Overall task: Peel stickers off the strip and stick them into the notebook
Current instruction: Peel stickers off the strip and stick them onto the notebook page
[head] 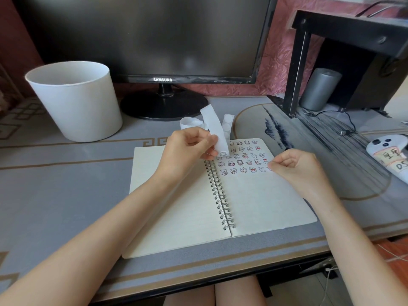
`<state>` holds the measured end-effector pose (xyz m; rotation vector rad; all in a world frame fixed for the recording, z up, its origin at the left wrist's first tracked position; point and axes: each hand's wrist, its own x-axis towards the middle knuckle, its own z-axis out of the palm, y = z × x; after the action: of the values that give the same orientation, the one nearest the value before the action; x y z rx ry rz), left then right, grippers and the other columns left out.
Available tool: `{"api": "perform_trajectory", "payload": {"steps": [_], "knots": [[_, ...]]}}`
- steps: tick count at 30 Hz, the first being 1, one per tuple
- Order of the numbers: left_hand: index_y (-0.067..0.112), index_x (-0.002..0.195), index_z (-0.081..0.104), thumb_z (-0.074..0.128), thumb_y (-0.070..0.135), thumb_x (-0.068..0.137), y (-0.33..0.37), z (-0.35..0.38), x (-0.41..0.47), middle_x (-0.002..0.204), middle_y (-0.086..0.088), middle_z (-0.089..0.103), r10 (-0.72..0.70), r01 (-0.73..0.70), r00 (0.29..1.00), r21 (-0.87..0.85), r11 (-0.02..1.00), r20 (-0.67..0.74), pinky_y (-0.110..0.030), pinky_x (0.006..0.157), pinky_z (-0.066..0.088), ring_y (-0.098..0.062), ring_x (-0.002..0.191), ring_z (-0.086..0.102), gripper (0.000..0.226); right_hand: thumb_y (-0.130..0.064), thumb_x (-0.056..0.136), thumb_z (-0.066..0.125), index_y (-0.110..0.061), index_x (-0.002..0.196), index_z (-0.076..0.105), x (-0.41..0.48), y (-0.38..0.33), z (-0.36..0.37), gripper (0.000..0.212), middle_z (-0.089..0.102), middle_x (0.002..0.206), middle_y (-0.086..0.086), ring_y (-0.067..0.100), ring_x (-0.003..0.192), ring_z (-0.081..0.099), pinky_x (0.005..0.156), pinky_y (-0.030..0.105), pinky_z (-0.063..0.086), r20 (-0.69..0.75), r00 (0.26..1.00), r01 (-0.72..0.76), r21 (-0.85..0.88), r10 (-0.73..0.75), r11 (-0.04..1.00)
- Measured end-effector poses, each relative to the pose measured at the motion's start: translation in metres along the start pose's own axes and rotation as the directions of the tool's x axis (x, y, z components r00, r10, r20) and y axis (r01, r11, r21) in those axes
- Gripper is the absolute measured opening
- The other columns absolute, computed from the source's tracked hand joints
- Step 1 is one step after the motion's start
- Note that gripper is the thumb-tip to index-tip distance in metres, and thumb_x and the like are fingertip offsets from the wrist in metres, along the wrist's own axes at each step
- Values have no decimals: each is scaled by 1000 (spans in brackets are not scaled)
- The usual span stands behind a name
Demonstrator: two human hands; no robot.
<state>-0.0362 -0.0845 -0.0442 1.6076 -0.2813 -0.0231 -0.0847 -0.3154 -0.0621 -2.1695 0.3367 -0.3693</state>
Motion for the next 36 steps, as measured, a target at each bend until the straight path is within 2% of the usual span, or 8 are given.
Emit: {"api": "perform_trajectory", "payload": {"steps": [5, 10, 14, 18, 21, 24, 30, 36], "knots": [[-4, 84, 65, 62, 11, 91, 0, 0, 0, 69, -9, 67, 6, -6, 1000, -5, 1000, 2, -20, 63, 55, -9, 61, 66, 17, -13, 77, 75, -11, 85, 66, 2, 2, -1, 12, 61, 72, 1, 8, 59, 50, 56, 20, 39, 6, 1000, 0, 17, 0, 1000], [4, 77, 65, 62, 11, 91, 0, 0, 0, 65, -5, 67, 4, -4, 1000, 1, 1000, 2, -21, 65, 56, -10, 61, 65, 16, -8, 81, 71, -16, 82, 62, 4, 4, -3, 12, 59, 76, 2, 9, 60, 48, 49, 7, 37, 28, 1000, 11, 17, -12, 1000], [6, 76, 65, 62, 11, 91, 0, -1, 0, 65, -6, 67, 5, -5, 1000, 1, 1000, 4, -23, 66, 57, -11, 62, 66, 17, -3, 84, 64, -22, 74, 60, 5, 6, -4, 23, 58, 74, 1, 12, 62, 48, 58, 20, 39, 20, 1000, 15, 22, -15, 1000], [6, 75, 64, 62, 11, 91, 1, 0, -1, 64, -5, 67, 4, -4, 1000, 1, 1000, 6, -21, 65, 57, -11, 62, 66, 17, -17, 81, 72, -17, 80, 63, 4, 4, -3, 9, 60, 76, 1, 12, 61, 49, 59, 22, 39, 12, 1000, 8, 67, -9, 998], [5, 76, 64, 62, 11, 91, 2, 0, -1, 64, -5, 67, 5, -5, 1000, 2, 1000, 8, -21, 65, 57, -11, 62, 65, 17, -22, 72, 81, -16, 85, 64, 4, 5, -1, 22, 58, 75, -3, 9, 60, 48, 56, 15, 39, 25, 1000, -3, 51, 1, 999], [5, 76, 65, 62, 11, 91, 2, 0, -1, 63, -5, 67, 8, -8, 1000, 3, 1000, 4, -22, 66, 57, -11, 61, 65, 17, -16, 75, 79, -15, 88, 63, 5, 5, -2, 21, 56, 76, -3, 7, 59, 47, 52, 7, 37, 47, 999, -1, 35, -1, 999], [5, 76, 65, 62, 12, 91, 1, 0, -1, 63, -5, 67, 9, -9, 1000, 3, 1000, 5, -22, 66, 57, -11, 61, 65, 17, -5, 83, 68, -24, 81, 61, 7, 8, -6, 20, 60, 86, 5, 17, 69, 50, 66, 27, 41, 91, 996, -12, 56, 7, 998], [5, 76, 65, 62, 11, 92, 1, -1, -1, 65, -7, 68, 13, -13, 1000, 2, 1000, 8, -20, 64, 56, -9, 61, 65, 17, -17, 80, 73, -15, 85, 64, 7, 5, -3, 10, 60, 77, 0, 12, 61, 48, 60, 25, 39, 24, 1000, 4, 60, -5, 998]]}}
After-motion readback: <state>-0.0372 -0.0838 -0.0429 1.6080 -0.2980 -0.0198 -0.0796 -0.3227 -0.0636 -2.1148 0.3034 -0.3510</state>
